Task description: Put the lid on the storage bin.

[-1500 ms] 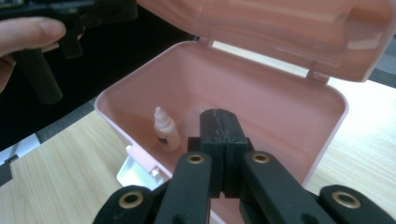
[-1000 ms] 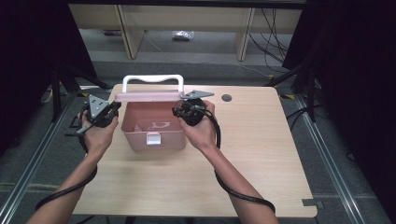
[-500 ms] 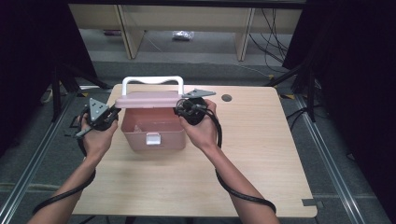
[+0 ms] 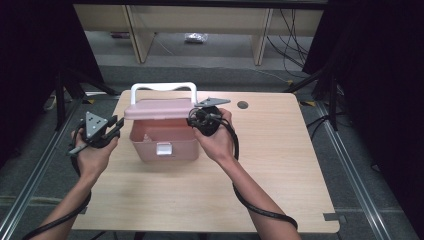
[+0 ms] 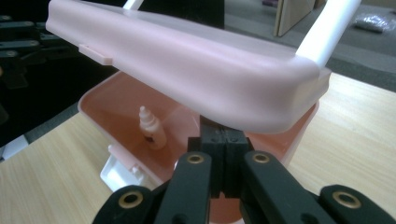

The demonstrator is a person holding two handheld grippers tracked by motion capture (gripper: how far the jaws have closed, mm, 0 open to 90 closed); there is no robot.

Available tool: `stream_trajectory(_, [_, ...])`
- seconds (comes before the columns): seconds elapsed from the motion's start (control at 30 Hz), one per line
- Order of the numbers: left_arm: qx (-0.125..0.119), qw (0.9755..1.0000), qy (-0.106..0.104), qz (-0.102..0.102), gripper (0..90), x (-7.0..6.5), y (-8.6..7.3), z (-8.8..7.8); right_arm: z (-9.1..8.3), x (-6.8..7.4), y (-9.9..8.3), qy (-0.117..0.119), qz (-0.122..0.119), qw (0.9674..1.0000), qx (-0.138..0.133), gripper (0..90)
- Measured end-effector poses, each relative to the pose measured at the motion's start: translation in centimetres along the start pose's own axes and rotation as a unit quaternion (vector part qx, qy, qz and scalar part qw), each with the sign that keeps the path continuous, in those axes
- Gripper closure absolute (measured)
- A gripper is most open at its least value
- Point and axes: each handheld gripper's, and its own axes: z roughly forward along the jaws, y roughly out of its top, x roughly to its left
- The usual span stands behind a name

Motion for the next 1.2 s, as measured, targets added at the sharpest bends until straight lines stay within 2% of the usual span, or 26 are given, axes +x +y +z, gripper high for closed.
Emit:
stream_trajectory(0.03, [-0.001,1.0000,0.001,-0.004,71.0,0.2,-0.1,-0.3,0.1,-0.2,-0.1,-0.003,-0.015,0.9999,-0.003,90.0])
stream_trajectory(0.07, [-0.003,1.0000,0.003,-0.008,70.5,0.4,-0.2,-0.6,0.1,0.0,-0.2,0.000,-0.003,1.0000,0.004,90.0])
stream_trajectory(0.17, [-0.006,0.9998,0.003,-0.021,68.5,0.7,-0.4,-1.4,-0.1,-0.1,-0.6,-0.001,-0.012,0.9998,0.015,90.0])
stream_trajectory(0.2, [-0.006,0.9996,0.002,-0.026,67.4,0.8,-0.4,-1.5,-0.1,0.0,-0.8,0.003,0.000,0.9998,0.021,90.0])
stream_trajectory(0.23, [-0.004,0.9996,0.001,-0.029,66.6,0.9,-0.5,-1.8,-0.1,-0.1,-0.9,0.000,-0.005,0.9997,0.023,90.0])
stream_trajectory(0.3, [-0.005,0.9994,0.002,-0.033,66.0,0.9,-0.6,-2.1,-0.2,0.0,-1.3,-0.002,0.000,0.9994,0.034,90.0])
stream_trajectory(0.33, [-0.003,0.9993,0.000,-0.037,65.1,0.9,-0.7,-2.2,-0.2,-0.1,-1.5,-0.003,-0.006,0.9993,0.037,90.0])
stream_trajectory(0.37, [-0.005,0.9991,-0.001,-0.041,64.1,0.9,-0.8,-2.2,-0.3,0.0,-1.6,-0.005,0.001,0.9989,0.047,90.0])
stream_trajectory(0.43, [-0.005,0.9991,-0.003,-0.043,62.6,0.9,-0.8,-2.4,-0.2,-0.2,-2.0,-0.010,-0.005,0.9985,0.053,90.0])
stream_trajectory(0.5, [-0.007,0.9986,-0.006,-0.052,61.3,0.9,-0.8,-2.6,-0.5,-0.2,-2.3,-0.012,0.006,0.9975,0.070,90.0])
stream_trajectory(0.57, [-0.012,0.9985,-0.010,-0.053,61.1,0.9,-0.7,-2.7,-0.7,-0.5,-2.6,-0.021,-0.002,0.9971,0.073,89.6])
stream_trajectory(0.6, [-0.012,0.9985,-0.011,-0.052,61.1,0.9,-0.6,-2.7,-0.9,-0.6,-2.7,-0.027,0.005,0.9969,0.074,89.5])
stream_trajectory(0.63, [-0.011,0.9986,-0.010,-0.050,61.2,0.9,-0.6,-2.7,-1.0,-0.8,-2.8,-0.028,-0.003,0.9972,0.069,89.5])
stream_trajectory(0.7, [-0.012,0.9985,-0.012,-0.053,61.1,0.8,-0.6,-2.8,-1.3,-1.1,-3.0,-0.031,0.008,0.9969,0.072,89.5])
stream_trajectory(0.73, [-0.013,0.9983,-0.014,-0.056,61.1,0.7,-0.6,-2.8,-1.4,-1.3,-3.2,-0.035,0.007,0.9973,0.064,89.5])
stream_trajectory(0.77, [-0.014,0.9981,-0.015,-0.058,60.9,0.6,-0.6,-2.8,-1.8,-1.6,-3.1,-0.036,0.005,0.9968,0.071,89.5])
stream_trajectory(0.8, [-0.014,0.9980,-0.016,-0.059,60.4,0.6,-0.6,-2.8,-1.9,-1.8,-3.2,-0.035,0.009,0.9972,0.066,89.4])
stream_trajectory(0.87, [-0.010,0.9976,-0.019,-0.067,59.7,0.4,-0.7,-2.9,-2.1,-2.0,-3.3,-0.040,0.010,0.9968,0.068,88.6])
stream_trajectory(0.9, [-0.018,0.9973,-0.021,-0.069,59.1,0.3,-0.7,-2.8,-2.2,-2.2,-3.4,-0.041,0.011,0.9969,0.066,87.9])
stream_trajectory(0.93, [-0.015,0.9972,-0.022,-0.070,57.9,0.2,-0.7,-2.9,-2.3,-2.4,-3.5,-0.043,0.006,0.9968,0.067,87.2])
stream_trajectory(0.97, [-0.015,0.9968,-0.023,-0.075,56.8,0.2,-0.7,-2.9,-2.4,-2.5,-3.7,-0.041,0.012,0.9967,0.069,86.4])
stream_trajectory(1.03, [-0.023,0.9961,-0.025,-0.081,55.4,0.1,-0.8,-2.9,-2.6,-2.8,-4.0,-0.048,0.008,0.9969,0.061,85.5])
stream_trajectory(1.07, [-0.024,0.9958,-0.026,-0.084,54.8,0.1,-0.8,-3.0,-2.8,-2.9,-4.1,-0.046,0.018,0.9967,0.065,85.0])
stream_trajectory(1.1, [-0.024,0.9954,-0.027,-0.089,54.2,0.1,-0.9,-3.1,-2.9,-3.3,-4.3,-0.051,0.002,0.9970,0.059,84.3])
stream_trajectory(1.17, [-0.027,0.9944,-0.030,-0.098,52.8,0.0,-1.1,-3.1,-3.3,-3.6,-4.7,-0.056,0.013,0.9963,0.064,83.0])
stream_trajectory(1.2, [-0.027,0.9943,-0.030,-0.099,52.3,0.1,-1.3,-3.2,-3.5,-3.9,-4.9,-0.056,0.003,0.9964,0.063,82.0])
